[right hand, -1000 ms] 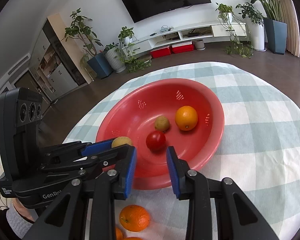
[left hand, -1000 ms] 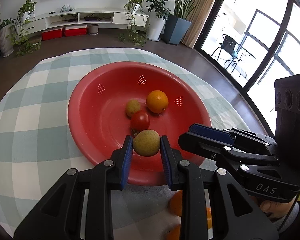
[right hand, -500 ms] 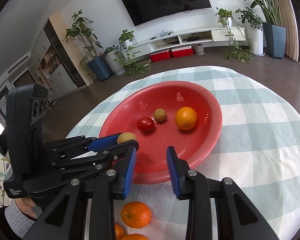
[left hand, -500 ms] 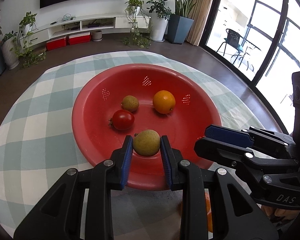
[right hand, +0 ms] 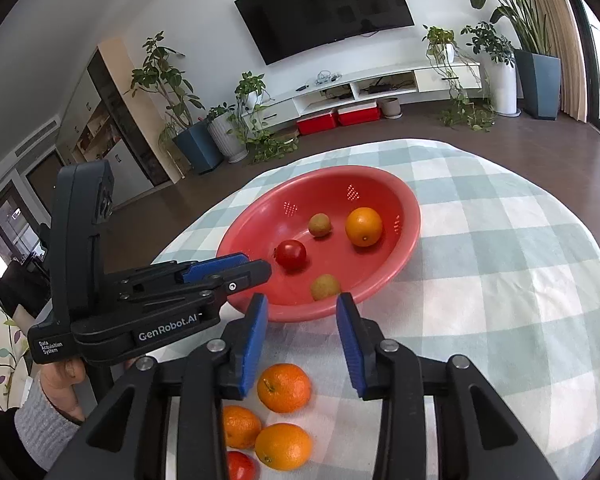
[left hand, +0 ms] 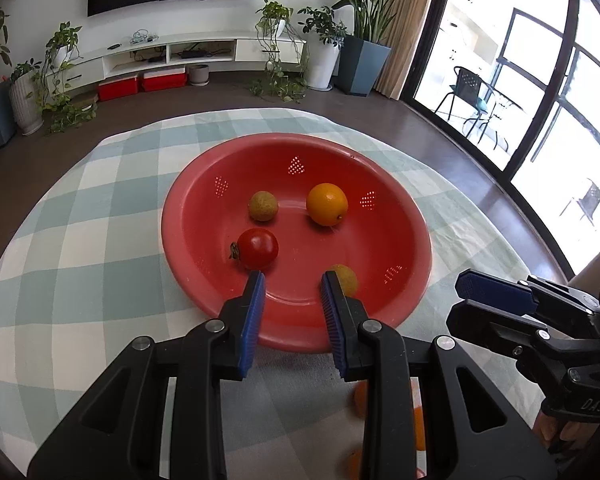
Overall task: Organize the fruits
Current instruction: 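Move both tools back from the bowl toward the loose oranges, then grasp an orange with the left tool while the right tool grasps another orange, then carry both held oranges over the red bowl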
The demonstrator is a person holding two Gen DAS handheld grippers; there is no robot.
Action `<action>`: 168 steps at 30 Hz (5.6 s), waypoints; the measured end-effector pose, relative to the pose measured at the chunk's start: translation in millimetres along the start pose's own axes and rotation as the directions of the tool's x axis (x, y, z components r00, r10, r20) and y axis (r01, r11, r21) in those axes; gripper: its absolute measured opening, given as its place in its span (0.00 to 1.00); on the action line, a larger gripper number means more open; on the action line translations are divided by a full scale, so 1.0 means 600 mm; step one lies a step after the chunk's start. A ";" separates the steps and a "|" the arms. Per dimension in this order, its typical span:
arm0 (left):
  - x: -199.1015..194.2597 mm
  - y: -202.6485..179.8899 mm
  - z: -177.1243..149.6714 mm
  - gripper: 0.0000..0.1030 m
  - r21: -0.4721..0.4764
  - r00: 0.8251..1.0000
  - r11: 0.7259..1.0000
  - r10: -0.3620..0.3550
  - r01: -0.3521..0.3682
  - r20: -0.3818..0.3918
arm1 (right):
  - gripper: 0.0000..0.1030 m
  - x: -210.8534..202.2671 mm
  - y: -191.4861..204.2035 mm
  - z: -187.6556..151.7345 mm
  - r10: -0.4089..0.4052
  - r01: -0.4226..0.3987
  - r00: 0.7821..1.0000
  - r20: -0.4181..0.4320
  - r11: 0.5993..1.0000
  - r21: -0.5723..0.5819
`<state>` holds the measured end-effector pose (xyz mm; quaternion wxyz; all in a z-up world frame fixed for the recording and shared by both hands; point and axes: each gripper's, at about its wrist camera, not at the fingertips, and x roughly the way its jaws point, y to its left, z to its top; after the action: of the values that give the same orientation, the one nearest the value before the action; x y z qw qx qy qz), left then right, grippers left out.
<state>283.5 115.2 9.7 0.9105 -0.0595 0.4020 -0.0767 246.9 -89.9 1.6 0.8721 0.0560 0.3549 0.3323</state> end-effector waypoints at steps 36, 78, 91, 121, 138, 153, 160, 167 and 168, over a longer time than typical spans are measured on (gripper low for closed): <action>-0.100 -0.066 -0.187 0.49 -0.040 0.993 0.994 -0.101 0.099 -0.057 | 0.46 -0.065 0.031 -0.151 -0.040 0.041 0.998 -0.045 0.999 0.005; -0.055 -0.028 -0.191 0.32 -0.105 0.983 0.982 -0.164 0.155 -0.078 | 0.50 -0.049 0.034 -0.155 -0.052 0.052 0.996 -0.068 0.999 -0.009; -0.065 -0.017 -0.194 0.32 -0.115 0.986 0.982 -0.155 0.147 -0.063 | 0.50 -0.016 0.042 -0.141 -0.079 0.075 0.992 -0.095 0.996 -0.049; -0.071 -0.015 -0.196 0.32 -0.123 0.986 0.982 -0.154 0.146 -0.060 | 0.39 -0.020 0.023 -0.148 -0.034 0.037 0.993 -0.113 0.999 0.019; -0.080 -0.016 -0.190 0.32 -0.131 0.985 0.979 -0.164 0.157 -0.046 | 0.39 -0.037 0.020 -0.140 0.018 -0.012 0.995 -0.097 0.998 0.062; -0.090 -0.014 -0.176 0.32 -0.137 0.984 0.976 -0.175 0.170 -0.029 | 0.39 -0.042 0.016 -0.108 0.054 -0.048 0.996 -0.070 0.995 0.087; -0.094 -0.010 -0.167 0.32 -0.138 0.984 0.975 -0.178 0.173 -0.023 | 0.39 -0.043 0.017 -0.091 0.057 -0.052 0.997 -0.058 0.995 0.081; -0.096 -0.009 -0.145 0.32 -0.126 0.984 0.977 -0.176 0.173 -0.016 | 0.39 -0.041 0.015 -0.073 0.062 -0.059 0.997 -0.043 0.996 0.074; -0.097 -0.009 -0.142 0.32 -0.124 0.984 0.977 -0.177 0.174 -0.014 | 0.39 -0.040 0.015 -0.070 0.062 -0.059 0.997 -0.042 0.996 0.073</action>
<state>181.3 116.8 -4.1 0.8897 -0.1494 0.4104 -0.1328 201.8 -103.8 -12.4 0.8509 0.0905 0.3841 0.3467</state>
